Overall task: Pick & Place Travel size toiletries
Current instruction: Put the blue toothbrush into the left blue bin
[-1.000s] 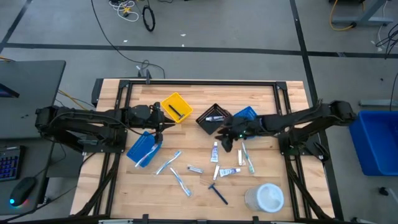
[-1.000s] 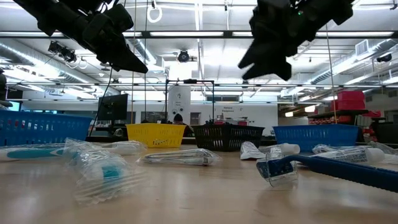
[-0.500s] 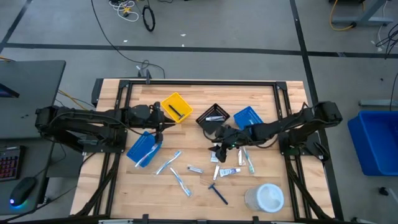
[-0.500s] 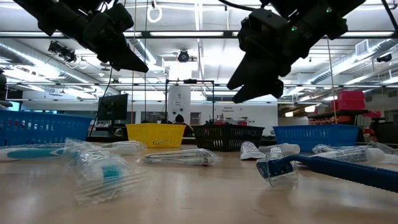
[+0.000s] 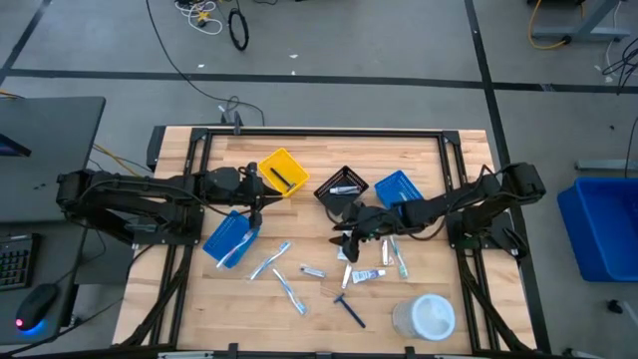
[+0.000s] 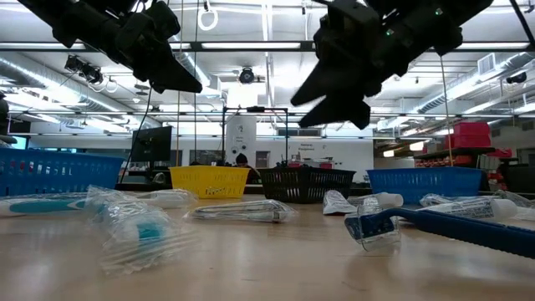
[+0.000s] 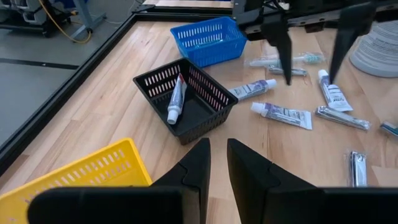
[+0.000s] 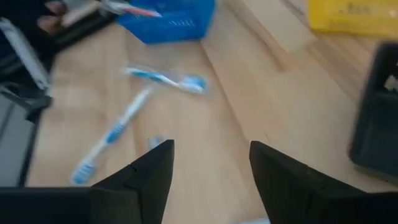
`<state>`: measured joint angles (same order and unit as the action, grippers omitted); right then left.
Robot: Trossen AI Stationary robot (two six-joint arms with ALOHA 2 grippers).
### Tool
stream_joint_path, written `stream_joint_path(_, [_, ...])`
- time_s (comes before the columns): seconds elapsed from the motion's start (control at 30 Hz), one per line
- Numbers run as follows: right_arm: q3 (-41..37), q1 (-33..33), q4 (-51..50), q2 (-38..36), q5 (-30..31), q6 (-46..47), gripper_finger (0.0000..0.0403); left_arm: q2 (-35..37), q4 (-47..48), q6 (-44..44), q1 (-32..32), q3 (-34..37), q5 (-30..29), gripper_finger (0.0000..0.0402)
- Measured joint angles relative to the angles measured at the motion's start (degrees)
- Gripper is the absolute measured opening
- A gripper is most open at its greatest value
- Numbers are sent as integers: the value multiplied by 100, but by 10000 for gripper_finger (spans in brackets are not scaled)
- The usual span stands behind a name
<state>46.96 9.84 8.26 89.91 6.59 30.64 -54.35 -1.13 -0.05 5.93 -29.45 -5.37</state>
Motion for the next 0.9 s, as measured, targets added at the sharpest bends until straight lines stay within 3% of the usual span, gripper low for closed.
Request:
stream_joint_path(0.27, [0, 203, 802, 0, -298, -152, 197, 0, 2, 31, -1, 0, 0, 61])
stream_joint_path(0.67, [0, 610, 864, 0, -376, -169, 222, 0, 4, 28, 1, 0, 0, 61])
stream_joint_path(0.9, [0, 825, 882, 10, -346, -928, 204, 0, 4, 26, 1, 0, 0, 61])
